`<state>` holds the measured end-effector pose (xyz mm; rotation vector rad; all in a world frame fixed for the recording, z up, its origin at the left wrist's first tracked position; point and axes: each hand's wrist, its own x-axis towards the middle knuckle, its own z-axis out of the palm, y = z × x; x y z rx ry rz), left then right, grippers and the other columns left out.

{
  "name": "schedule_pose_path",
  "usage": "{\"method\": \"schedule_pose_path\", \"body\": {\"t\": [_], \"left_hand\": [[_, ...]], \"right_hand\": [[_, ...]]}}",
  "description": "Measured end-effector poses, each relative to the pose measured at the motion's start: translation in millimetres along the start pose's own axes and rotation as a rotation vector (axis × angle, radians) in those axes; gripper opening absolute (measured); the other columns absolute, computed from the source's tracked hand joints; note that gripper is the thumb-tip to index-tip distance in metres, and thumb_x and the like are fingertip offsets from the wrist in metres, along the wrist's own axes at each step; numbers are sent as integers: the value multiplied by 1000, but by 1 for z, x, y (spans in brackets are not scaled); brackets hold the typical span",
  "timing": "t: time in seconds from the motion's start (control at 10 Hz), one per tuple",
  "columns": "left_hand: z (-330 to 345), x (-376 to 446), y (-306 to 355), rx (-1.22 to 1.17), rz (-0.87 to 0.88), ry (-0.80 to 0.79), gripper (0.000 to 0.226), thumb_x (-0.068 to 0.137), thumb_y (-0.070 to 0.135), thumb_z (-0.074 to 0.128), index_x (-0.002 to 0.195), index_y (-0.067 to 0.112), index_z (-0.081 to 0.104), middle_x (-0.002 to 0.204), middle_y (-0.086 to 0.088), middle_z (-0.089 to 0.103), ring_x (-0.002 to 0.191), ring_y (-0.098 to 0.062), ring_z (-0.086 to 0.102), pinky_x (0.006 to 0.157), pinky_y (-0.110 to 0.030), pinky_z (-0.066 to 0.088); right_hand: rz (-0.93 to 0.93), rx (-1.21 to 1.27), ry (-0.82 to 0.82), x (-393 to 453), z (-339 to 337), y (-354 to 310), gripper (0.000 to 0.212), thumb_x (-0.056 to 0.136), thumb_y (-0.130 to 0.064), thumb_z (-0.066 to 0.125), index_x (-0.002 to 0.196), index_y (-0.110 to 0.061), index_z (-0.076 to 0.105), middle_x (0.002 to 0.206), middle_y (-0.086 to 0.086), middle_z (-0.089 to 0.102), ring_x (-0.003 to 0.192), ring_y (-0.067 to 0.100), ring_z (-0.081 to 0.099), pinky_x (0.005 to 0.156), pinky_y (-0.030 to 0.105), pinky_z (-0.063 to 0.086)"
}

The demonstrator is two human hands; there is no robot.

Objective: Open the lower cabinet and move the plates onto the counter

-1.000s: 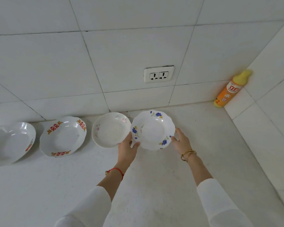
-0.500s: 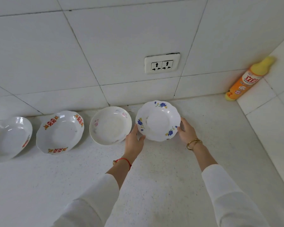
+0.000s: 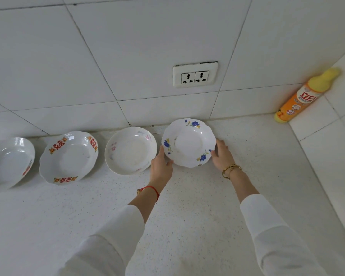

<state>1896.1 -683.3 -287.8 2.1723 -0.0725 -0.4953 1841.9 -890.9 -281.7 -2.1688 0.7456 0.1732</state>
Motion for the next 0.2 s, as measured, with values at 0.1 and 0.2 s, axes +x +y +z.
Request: {"method": "schedule_pose_path", "body": {"t": [0.1, 0.2], "left_hand": [[-4, -4, 4, 45, 47, 20, 57, 91, 7, 59, 143, 19, 39, 130, -2, 60, 123, -25, 53, 100, -28, 37], [-16, -13, 9, 102, 101, 3, 55, 92, 16, 59, 144, 20, 39, 131, -4, 59, 123, -26, 54, 105, -41, 41]], "right_hand": [[-19, -101, 31, 1, 3, 4, 47, 95, -9, 43, 141, -4, 31, 151, 18, 31, 147, 33, 9, 120, 45, 0], [-34, -177, 71, -3, 3, 0, 53, 96, -14, 45, 144, -2, 25, 154, 17, 26, 148, 33, 7, 120, 43, 0]]}}
